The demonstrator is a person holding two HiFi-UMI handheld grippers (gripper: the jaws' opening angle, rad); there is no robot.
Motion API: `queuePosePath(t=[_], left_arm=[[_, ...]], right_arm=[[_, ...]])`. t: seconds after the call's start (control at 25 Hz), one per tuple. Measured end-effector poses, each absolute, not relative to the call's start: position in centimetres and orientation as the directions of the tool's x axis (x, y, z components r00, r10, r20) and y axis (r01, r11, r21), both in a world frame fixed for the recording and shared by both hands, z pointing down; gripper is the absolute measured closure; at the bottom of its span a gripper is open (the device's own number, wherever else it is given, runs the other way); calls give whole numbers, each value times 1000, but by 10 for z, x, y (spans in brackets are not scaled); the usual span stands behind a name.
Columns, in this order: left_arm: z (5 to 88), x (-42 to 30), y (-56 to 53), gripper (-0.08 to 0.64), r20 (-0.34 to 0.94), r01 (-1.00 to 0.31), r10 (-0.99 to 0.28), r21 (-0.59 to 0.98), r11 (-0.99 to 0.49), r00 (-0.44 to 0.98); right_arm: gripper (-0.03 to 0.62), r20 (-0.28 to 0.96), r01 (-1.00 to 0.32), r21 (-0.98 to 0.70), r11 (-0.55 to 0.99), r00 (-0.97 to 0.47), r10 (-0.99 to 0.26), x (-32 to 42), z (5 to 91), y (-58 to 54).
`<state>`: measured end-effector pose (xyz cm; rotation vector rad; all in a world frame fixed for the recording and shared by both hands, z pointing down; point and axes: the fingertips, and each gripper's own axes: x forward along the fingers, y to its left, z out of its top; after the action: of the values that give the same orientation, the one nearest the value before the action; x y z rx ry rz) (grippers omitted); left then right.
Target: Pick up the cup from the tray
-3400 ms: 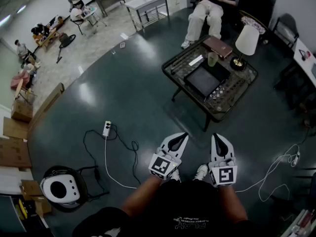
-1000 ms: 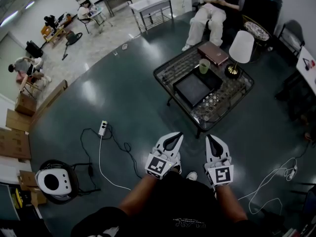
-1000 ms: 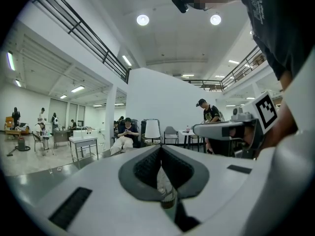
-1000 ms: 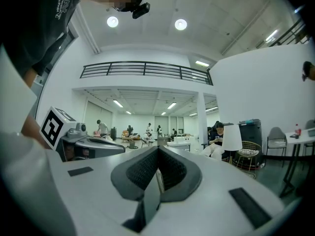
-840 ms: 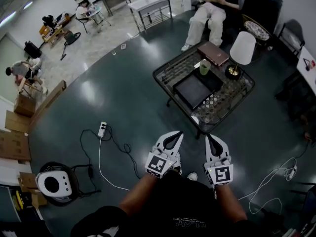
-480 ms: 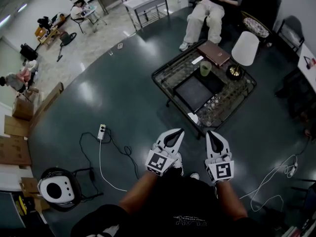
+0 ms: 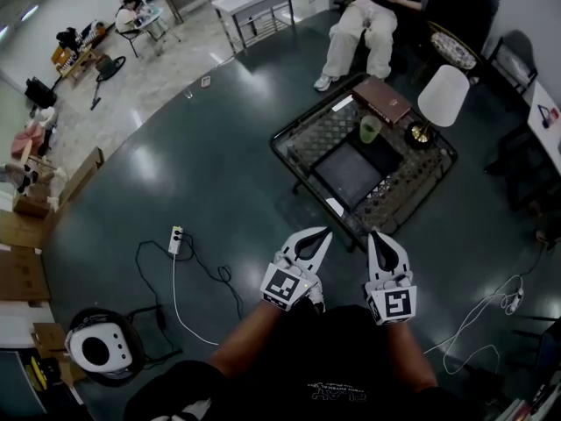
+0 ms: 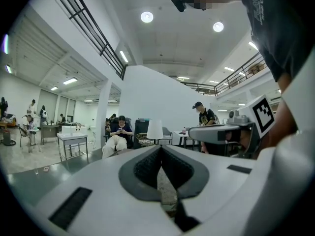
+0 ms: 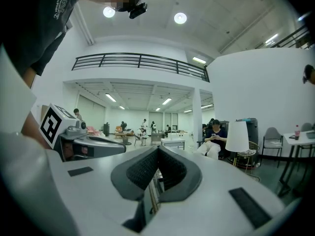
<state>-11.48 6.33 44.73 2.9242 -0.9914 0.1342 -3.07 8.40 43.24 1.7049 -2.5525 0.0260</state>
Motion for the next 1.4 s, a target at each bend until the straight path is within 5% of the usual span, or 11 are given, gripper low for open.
queuePosePath(t=[1.4], left_arm=[[452,-75,-26,551,141,-644,-635,21,-765,759]], right_arm=[[594,65,-908,11,418,-417,-907,13,429,-13]])
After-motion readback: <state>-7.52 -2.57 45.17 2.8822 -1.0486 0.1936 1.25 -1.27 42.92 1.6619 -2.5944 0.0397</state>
